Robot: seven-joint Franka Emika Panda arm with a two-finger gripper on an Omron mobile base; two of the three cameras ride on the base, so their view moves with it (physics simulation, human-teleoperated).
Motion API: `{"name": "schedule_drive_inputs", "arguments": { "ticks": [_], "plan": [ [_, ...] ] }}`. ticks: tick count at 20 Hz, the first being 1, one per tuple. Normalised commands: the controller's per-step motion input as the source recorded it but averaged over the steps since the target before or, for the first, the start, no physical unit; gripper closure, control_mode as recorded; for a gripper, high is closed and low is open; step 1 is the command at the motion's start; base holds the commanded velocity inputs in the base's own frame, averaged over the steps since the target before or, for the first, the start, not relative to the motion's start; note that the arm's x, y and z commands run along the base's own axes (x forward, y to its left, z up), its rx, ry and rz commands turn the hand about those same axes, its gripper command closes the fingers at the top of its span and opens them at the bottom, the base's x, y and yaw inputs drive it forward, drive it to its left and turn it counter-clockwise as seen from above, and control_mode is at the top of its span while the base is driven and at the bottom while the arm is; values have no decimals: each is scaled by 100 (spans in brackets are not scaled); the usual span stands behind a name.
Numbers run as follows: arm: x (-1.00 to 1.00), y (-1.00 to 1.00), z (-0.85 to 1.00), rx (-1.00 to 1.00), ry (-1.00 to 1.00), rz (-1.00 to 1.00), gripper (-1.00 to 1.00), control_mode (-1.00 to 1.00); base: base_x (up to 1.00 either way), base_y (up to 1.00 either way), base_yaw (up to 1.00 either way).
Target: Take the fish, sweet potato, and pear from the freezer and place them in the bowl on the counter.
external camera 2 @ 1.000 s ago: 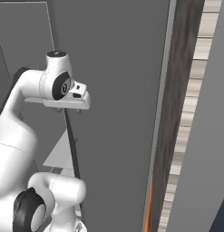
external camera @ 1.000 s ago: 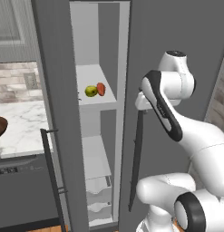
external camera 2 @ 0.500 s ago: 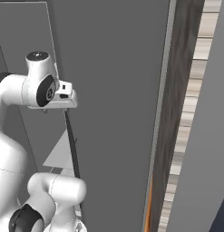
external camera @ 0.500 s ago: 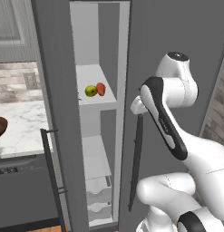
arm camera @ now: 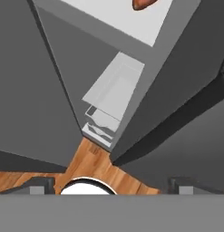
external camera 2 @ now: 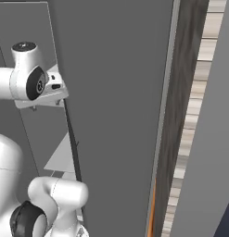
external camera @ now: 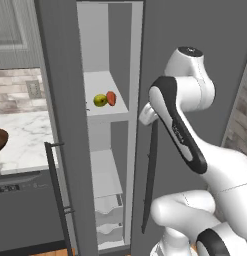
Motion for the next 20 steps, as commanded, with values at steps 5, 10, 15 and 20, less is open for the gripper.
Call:
{"name": "schedule_drive_inputs", "arguments": {
  "ticks": [5, 10, 15, 20],
  "plan": [
    [-2, 15, 11, -18, 0, 32, -100, -100, 0, 0, 0],
    [-10, 24, 8, -23, -11, 28, -100, -100, 0, 0, 0],
    [-1, 37, 1, -22, -11, 18, -100, -100, 0, 0, 0],
    [11, 31, 0, -12, -4, 19, -100, -100, 0, 0, 0]
  ]
}}
